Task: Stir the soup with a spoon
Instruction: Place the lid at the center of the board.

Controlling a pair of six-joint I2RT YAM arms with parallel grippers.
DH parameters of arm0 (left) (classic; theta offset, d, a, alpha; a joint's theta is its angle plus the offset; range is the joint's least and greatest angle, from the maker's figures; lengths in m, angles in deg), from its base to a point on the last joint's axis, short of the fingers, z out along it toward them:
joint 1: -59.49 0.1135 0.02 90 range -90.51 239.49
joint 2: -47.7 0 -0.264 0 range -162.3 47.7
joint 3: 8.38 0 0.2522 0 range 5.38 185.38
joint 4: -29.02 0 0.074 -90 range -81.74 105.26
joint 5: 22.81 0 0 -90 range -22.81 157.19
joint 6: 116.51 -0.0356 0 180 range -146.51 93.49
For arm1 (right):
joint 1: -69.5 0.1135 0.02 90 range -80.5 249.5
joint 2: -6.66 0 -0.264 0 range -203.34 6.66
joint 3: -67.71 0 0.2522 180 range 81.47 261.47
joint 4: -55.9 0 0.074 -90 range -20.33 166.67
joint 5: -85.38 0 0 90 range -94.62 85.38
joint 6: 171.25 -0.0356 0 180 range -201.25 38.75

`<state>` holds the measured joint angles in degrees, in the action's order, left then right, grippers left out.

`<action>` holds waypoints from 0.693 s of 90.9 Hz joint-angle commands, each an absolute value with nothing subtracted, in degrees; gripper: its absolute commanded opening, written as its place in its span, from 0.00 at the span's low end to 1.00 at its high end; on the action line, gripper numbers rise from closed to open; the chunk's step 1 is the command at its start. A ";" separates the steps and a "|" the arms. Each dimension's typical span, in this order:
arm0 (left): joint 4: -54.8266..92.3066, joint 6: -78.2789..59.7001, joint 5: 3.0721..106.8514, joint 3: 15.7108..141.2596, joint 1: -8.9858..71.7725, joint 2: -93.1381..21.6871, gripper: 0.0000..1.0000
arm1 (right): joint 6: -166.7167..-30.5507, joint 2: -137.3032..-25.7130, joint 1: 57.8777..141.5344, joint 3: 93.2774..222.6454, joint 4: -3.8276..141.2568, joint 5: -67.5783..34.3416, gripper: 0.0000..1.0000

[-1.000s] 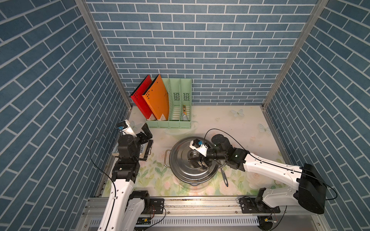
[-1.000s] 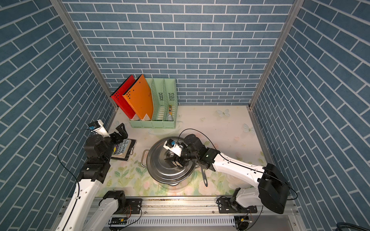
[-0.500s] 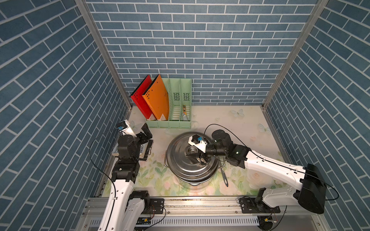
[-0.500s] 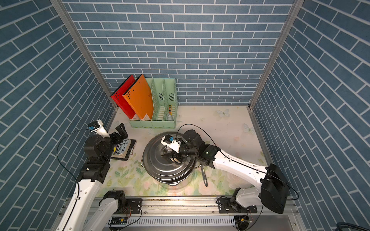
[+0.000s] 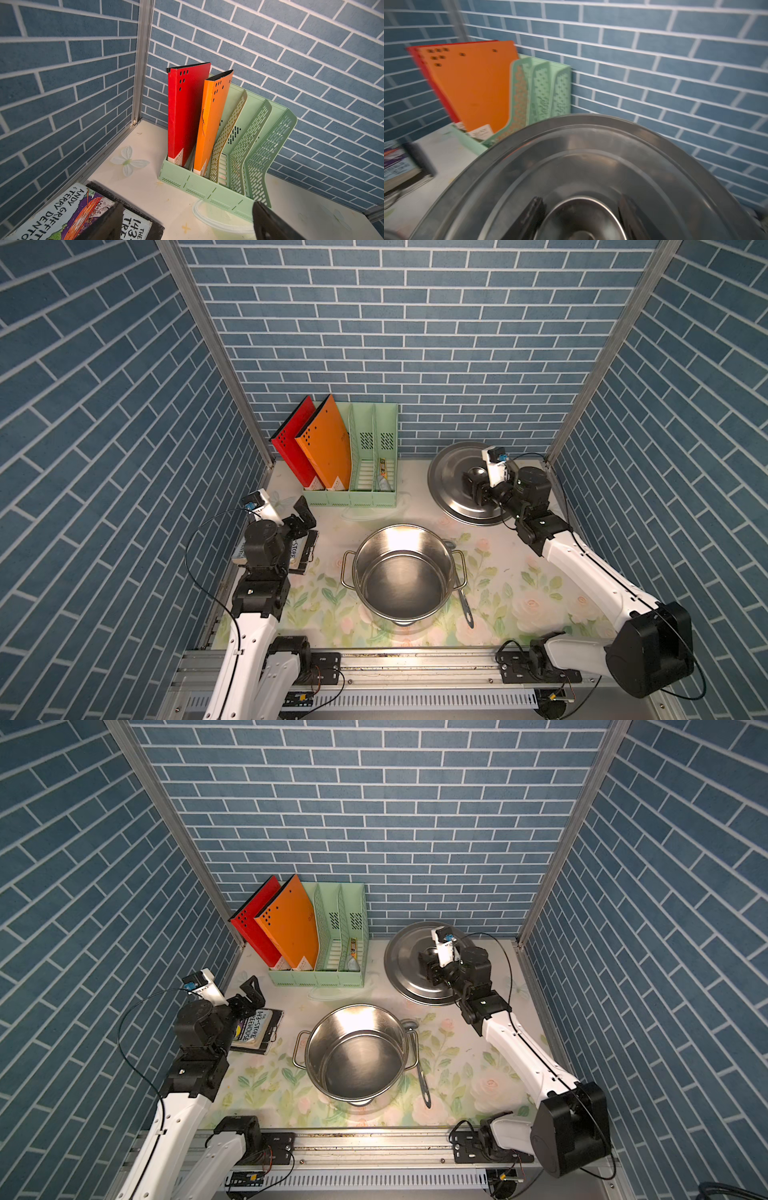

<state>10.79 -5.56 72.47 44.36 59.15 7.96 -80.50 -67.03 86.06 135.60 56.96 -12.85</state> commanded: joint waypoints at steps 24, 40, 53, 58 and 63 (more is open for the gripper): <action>11.42 -5.95 72.43 43.53 59.40 9.77 1.00 | -87.46 -77.45 71.01 122.23 38.07 -4.89 0.24; 11.81 -5.94 72.39 43.19 59.40 9.82 1.00 | -85.50 -83.87 69.89 123.25 38.54 -4.10 0.26; 11.73 -5.89 72.44 43.09 59.40 9.77 1.00 | -84.46 -87.98 69.55 126.66 41.76 -4.60 0.26; 11.66 -5.92 72.54 43.09 59.40 9.88 1.00 | -84.11 -89.16 69.51 128.30 43.33 -4.12 0.26; 11.57 -5.94 72.63 43.09 59.40 10.02 1.00 | -82.92 -90.82 69.43 130.39 46.12 -4.15 0.25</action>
<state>10.90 -5.54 72.45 43.88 59.15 9.46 -85.28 -89.11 69.80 125.35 45.22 -4.83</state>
